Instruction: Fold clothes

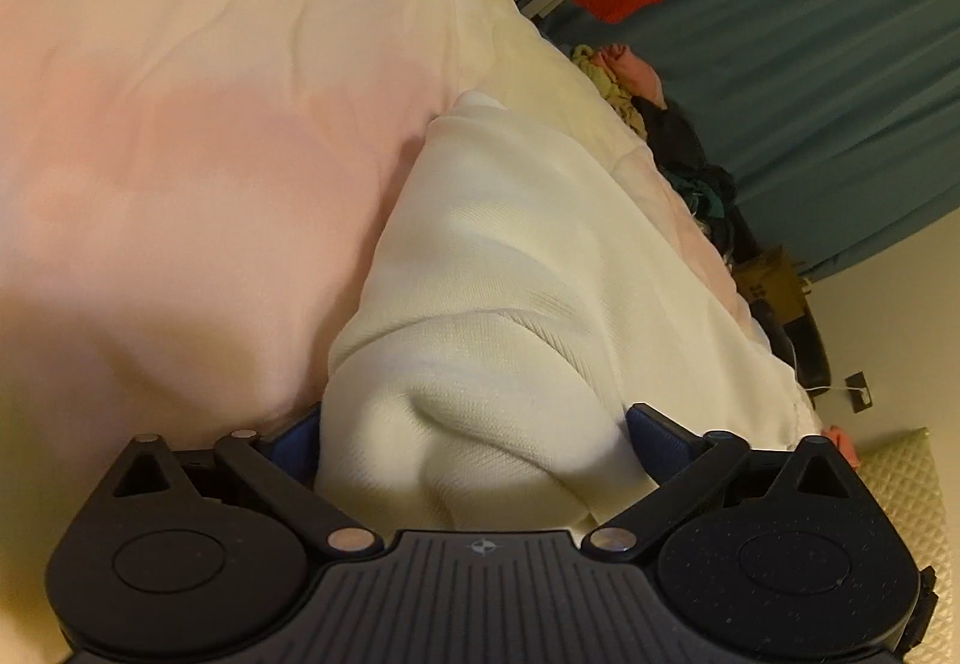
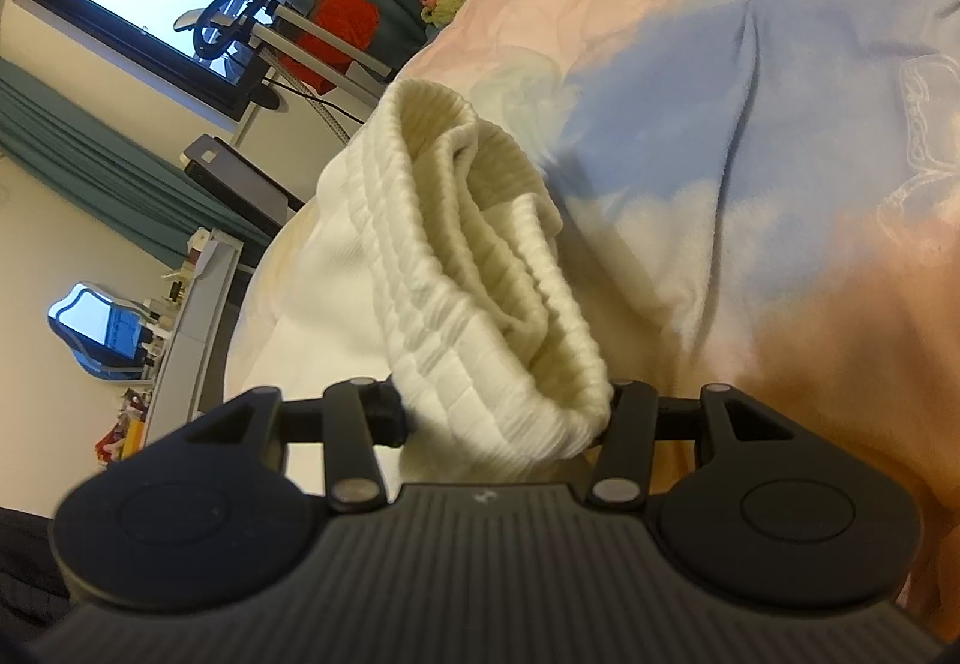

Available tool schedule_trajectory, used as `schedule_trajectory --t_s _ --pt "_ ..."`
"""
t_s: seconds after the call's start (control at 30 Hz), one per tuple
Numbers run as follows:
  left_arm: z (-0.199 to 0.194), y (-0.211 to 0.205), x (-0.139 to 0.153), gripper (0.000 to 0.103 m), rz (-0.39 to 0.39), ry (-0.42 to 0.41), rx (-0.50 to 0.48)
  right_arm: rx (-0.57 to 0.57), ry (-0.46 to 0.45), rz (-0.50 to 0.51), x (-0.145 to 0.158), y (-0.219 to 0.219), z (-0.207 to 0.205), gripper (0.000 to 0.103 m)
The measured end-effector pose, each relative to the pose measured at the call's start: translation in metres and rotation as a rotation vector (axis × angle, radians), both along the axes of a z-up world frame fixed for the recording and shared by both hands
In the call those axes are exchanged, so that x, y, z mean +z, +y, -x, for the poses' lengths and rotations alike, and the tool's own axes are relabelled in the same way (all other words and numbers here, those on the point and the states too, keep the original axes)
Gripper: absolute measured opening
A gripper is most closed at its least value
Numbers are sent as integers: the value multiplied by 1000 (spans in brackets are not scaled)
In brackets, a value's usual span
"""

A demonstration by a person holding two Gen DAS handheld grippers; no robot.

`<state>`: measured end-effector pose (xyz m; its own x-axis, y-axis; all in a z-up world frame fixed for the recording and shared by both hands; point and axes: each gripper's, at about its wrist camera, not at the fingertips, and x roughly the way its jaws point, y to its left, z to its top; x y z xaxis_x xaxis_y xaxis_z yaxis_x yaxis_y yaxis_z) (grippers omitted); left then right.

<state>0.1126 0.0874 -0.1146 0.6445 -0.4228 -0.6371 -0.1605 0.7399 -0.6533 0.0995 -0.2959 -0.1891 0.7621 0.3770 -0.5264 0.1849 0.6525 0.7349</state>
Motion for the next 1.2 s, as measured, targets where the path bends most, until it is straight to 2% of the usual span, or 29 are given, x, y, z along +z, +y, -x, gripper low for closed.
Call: schedule_trajectory --t_s 0.17,0.23,0.3,0.4,0.5,0.67,0.77,0.83,0.93,1.03,1.1,1.2 --pt "3 -7 11 69 -108 -32 8 32 -56 61 18 7 5 49" --pt "8 -13 29 52 -137 -68 4 47 -92 111 36 13 11 48" --pt "12 -22 51 46 -162 -108 -5 63 -135 175 57 17 18 47" --pt "8 -41 83 43 -115 -140 -24 44 -202 213 96 2 28 47" --pt "-15 -75 115 42 -64 -176 -61 5 -250 229 132 -31 32 47" --pt "-85 -185 170 42 -57 -263 -162 -148 -254 161 173 -131 11 47" --pt "-133 -262 185 42 -47 -292 -212 -262 -240 116 184 -199 -11 47" --pt "-167 -311 191 42 -30 -291 -245 -324 -225 107 186 -237 -28 47" --pt "-226 -381 192 42 -3 -252 -304 -372 -188 88 153 -265 -36 47" --pt "-278 -440 179 42 -7 -221 -362 -418 -151 69 120 -291 -44 47" --pt "-299 -469 159 42 -12 -212 -400 -448 -126 56 97 -308 -49 47" --pt "-296 -486 101 43 -24 -213 -467 -494 -89 36 63 -335 -57 47"
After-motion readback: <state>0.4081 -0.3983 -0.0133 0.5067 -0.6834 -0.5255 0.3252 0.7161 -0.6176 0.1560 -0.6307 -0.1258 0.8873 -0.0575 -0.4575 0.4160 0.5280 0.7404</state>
